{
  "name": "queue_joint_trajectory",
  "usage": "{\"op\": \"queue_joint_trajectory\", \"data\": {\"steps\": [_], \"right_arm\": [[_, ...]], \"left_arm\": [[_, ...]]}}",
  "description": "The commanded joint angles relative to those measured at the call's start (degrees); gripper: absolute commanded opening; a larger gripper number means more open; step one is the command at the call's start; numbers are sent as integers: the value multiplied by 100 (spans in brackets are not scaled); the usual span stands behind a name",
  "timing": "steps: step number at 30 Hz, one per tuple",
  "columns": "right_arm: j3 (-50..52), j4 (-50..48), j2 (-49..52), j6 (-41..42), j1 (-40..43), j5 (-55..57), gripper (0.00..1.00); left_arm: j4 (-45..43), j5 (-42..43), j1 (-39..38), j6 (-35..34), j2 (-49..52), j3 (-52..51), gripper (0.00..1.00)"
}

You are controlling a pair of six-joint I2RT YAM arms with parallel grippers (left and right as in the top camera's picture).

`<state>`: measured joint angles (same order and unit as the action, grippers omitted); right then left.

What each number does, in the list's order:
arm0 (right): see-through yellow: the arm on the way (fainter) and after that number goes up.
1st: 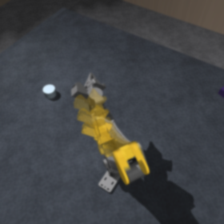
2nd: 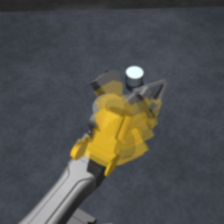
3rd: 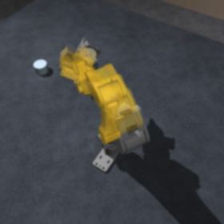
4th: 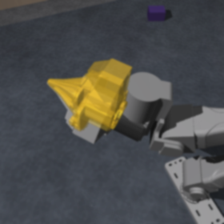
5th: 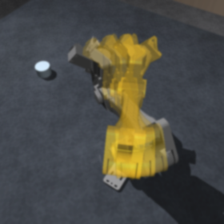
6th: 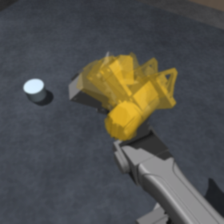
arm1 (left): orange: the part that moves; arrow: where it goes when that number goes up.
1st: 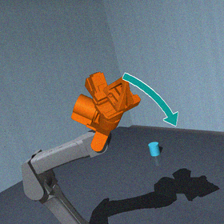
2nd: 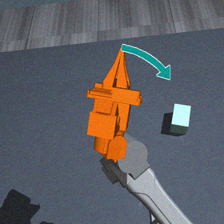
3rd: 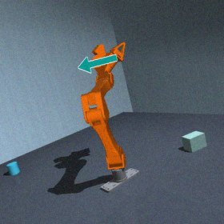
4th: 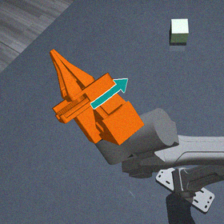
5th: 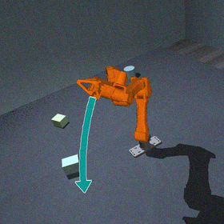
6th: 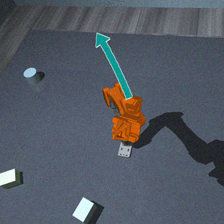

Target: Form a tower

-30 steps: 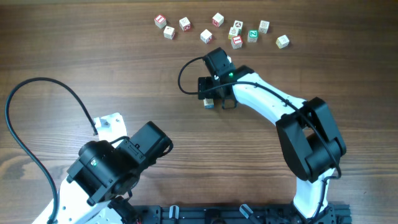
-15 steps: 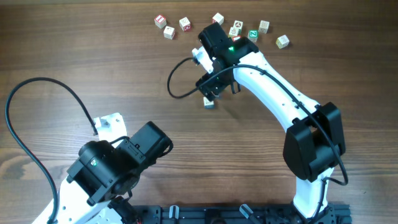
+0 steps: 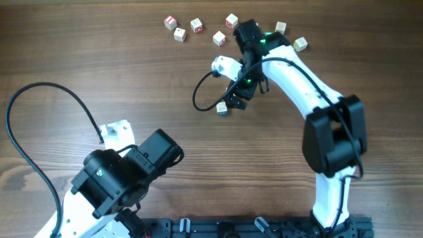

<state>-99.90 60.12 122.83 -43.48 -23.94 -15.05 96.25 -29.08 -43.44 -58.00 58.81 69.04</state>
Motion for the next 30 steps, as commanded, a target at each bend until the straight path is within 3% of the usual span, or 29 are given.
{"op": "queue_joint_trajectory", "data": {"steps": [1,5,14,30], "right_arm": [[-50,-76,348,-146,-26,-140,100],[-50,-251,481,-160,-9,-136,99],[-50,-595,483,-223,-9,-85,81],[-50,-741,483,-275,-9,190,69]], "left_arm": [[2,-39,4,-116,-31,-2,100],[2,-39,4,-116,-31,-2,100],[4,-39,4,-114,-31,-2,100],[2,-39,4,-114,-31,-2,100]]}}
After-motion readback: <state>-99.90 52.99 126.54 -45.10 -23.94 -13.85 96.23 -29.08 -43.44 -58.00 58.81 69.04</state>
